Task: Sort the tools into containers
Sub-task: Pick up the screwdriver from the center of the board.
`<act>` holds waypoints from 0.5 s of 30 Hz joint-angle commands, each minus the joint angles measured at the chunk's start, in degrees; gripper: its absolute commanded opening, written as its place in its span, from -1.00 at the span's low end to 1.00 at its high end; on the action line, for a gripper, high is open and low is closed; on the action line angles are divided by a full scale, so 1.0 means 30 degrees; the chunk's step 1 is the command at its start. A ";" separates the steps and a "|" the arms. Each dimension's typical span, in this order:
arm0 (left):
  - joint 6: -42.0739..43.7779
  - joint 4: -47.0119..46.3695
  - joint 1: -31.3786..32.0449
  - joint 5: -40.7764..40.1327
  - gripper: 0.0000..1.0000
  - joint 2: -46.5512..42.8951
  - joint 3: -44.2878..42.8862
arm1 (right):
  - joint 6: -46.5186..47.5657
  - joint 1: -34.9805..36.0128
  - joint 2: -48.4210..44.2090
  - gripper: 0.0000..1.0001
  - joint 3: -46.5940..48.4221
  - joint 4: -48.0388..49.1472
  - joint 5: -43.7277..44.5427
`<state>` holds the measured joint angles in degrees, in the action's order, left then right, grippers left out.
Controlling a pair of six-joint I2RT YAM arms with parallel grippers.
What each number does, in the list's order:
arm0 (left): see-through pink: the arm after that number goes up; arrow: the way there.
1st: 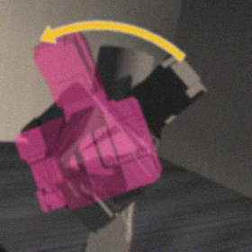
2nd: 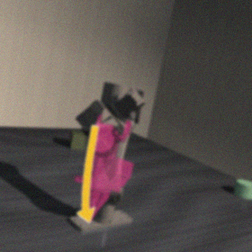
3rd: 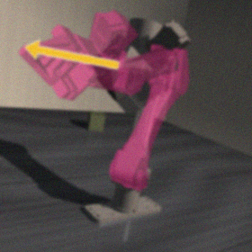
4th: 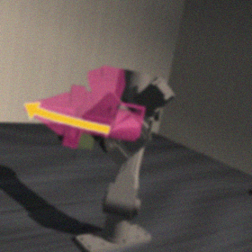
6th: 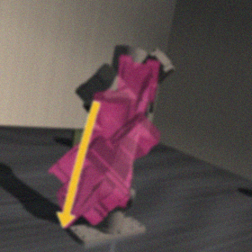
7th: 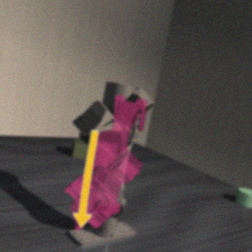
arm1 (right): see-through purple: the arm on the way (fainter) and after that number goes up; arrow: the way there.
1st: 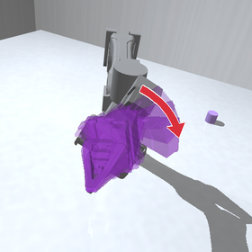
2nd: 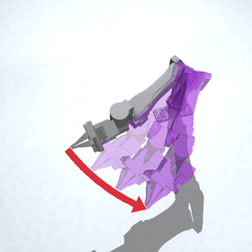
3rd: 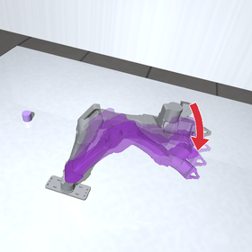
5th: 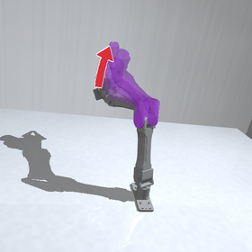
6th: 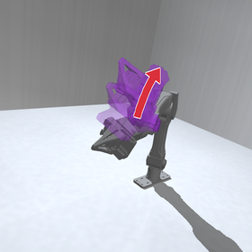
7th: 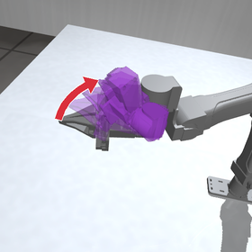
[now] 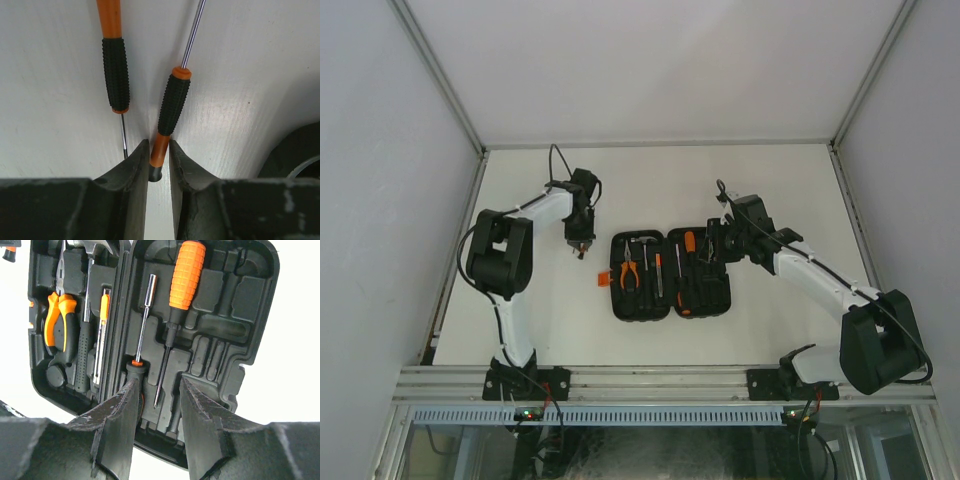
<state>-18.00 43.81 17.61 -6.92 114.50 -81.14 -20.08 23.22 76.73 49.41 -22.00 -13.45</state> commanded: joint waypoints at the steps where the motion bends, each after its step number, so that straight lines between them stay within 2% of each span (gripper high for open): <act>1: -0.0167 -0.0423 0.0247 0.0018 -0.52 -0.0119 -0.0375 | 0.0321 -0.0093 -0.0222 -0.24 -0.0043 0.0588 0.0167; 9: -0.0211 -0.0809 0.0645 -0.0439 -0.69 -0.1340 0.0304 | 0.0182 -0.0092 -0.0760 -0.24 -0.0054 0.0479 0.0844; 15: -0.0211 -0.1542 0.0753 0.0248 -0.80 -0.3257 0.1045 | -0.0418 -0.0143 -0.1692 -0.24 -0.0422 0.0804 0.1721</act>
<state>-18.41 41.87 19.53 -7.25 111.74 -79.68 -20.34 23.20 75.48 48.86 -22.04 -10.79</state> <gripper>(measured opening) 0.159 0.381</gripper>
